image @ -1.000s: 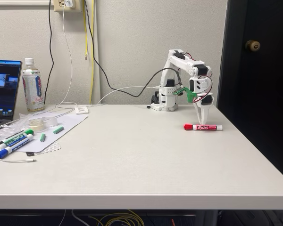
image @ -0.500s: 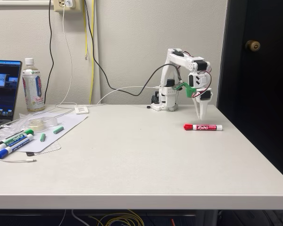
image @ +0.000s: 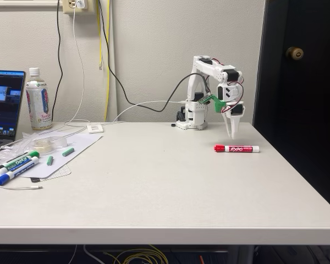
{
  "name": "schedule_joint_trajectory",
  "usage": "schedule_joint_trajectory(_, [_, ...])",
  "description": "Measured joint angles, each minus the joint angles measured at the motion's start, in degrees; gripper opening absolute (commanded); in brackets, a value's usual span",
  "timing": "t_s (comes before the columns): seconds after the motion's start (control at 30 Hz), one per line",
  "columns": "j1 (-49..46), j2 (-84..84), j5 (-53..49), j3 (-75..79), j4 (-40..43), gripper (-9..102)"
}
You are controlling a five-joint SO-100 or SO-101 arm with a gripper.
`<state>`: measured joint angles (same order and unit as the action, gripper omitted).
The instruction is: Pick up the red marker.
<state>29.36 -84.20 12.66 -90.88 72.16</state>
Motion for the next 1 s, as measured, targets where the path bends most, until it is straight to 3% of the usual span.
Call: schedule_joint_trajectory(1.0, [0.0,3.3,0.0,-4.5,-7.7,18])
